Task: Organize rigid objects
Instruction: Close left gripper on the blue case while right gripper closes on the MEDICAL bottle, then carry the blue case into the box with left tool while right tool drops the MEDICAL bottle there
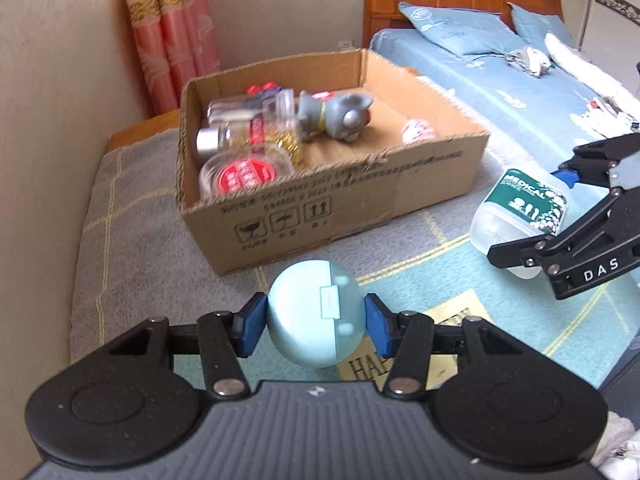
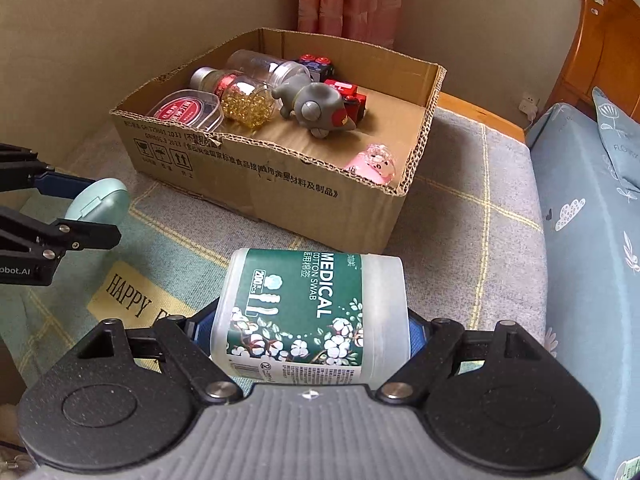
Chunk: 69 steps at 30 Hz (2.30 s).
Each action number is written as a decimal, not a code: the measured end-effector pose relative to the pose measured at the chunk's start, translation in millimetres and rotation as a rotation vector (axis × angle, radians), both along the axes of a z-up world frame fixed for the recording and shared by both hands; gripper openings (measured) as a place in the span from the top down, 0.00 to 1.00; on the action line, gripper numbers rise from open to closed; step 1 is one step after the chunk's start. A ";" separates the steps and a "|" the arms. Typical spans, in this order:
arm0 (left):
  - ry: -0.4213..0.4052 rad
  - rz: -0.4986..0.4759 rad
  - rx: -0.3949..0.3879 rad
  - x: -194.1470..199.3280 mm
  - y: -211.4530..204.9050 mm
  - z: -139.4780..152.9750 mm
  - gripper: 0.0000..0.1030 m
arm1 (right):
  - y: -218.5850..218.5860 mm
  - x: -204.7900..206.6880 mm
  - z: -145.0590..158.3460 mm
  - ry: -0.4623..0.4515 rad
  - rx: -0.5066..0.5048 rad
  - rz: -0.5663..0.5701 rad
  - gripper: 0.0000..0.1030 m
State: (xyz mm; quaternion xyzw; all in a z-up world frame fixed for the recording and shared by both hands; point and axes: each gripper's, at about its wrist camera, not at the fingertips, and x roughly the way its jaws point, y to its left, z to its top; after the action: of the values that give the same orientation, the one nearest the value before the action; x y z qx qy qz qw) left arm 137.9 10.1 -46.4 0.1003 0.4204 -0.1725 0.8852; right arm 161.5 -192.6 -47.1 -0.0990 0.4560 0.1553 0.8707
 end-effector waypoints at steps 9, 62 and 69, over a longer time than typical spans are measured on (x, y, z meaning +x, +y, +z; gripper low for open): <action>-0.107 -0.089 -0.012 18.7 -28.5 49.3 0.50 | -3.4 -1.0 52.0 -0.104 0.001 0.091 0.15; -0.280 0.221 -0.108 0.4 5.7 48.2 0.01 | 8.3 205.2 61.5 -0.040 0.085 -0.073 0.15; -0.293 0.250 -0.100 -2.4 12.6 48.4 0.01 | 9.2 221.1 64.5 -0.074 0.122 -0.127 0.00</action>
State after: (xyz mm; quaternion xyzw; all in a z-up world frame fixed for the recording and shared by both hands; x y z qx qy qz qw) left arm 135.5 22.6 1.9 0.0271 0.2870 -0.0657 0.9553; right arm 382.6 -183.4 17.4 -0.0226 0.4184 0.1235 0.8995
